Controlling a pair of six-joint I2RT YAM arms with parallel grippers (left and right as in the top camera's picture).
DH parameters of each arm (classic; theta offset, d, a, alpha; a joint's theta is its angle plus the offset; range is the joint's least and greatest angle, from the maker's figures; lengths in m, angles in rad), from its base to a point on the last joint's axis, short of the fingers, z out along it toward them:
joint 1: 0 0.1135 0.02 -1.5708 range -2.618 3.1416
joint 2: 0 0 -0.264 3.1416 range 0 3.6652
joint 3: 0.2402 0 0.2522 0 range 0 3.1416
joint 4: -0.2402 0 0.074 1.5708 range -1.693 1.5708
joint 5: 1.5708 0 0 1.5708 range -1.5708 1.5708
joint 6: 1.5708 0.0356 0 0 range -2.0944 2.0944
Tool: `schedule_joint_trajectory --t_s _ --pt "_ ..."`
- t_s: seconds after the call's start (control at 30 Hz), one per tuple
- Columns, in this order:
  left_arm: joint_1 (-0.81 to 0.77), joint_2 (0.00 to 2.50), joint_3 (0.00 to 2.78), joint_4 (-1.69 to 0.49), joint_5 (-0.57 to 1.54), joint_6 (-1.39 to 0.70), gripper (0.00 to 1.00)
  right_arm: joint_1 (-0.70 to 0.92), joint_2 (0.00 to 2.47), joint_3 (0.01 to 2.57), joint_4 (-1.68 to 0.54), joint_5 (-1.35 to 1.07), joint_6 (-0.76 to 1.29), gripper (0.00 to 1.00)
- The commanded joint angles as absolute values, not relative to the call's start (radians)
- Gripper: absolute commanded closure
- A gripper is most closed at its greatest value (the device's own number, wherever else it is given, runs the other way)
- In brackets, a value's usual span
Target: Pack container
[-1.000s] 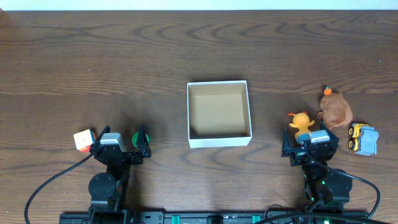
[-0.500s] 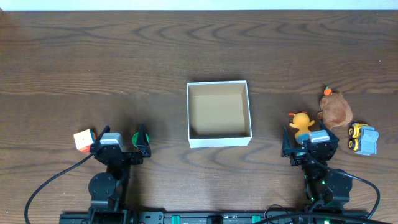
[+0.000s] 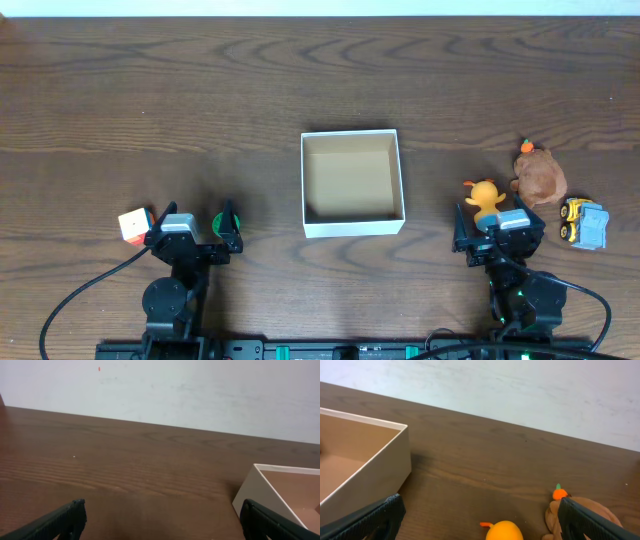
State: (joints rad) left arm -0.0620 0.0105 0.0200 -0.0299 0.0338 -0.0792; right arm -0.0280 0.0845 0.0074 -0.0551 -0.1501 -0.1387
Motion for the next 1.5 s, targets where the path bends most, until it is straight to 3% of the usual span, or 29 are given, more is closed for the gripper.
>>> schedule_joint_trajectory --t_s 0.0,0.53,0.73,0.9,1.17,1.47 --pt "-0.062 0.005 0.004 -0.07 0.007 -0.084 0.02 -0.014 0.085 0.006 -0.057 -0.158 -0.136 0.01" --pt "-0.062 0.005 0.004 -0.07 0.007 -0.084 0.02 -0.014 0.085 0.006 -0.052 -0.196 -0.09 0.01" --pt "-0.062 0.005 0.004 -0.07 0.007 -0.128 0.02 -0.014 0.085 0.006 0.048 -0.196 -0.086 0.01" --pt "-0.062 0.005 0.009 -0.07 0.007 -0.178 0.02 -0.014 0.085 0.007 0.113 -0.187 0.138 0.01" --pt "-0.062 0.073 0.103 -0.07 0.007 -0.2 0.02 -0.014 0.086 0.09 -0.099 -0.183 0.252 0.01" --pt "-0.062 0.386 0.323 -0.098 0.007 -0.201 0.02 -0.014 0.153 0.331 -0.406 -0.126 0.246 0.01"
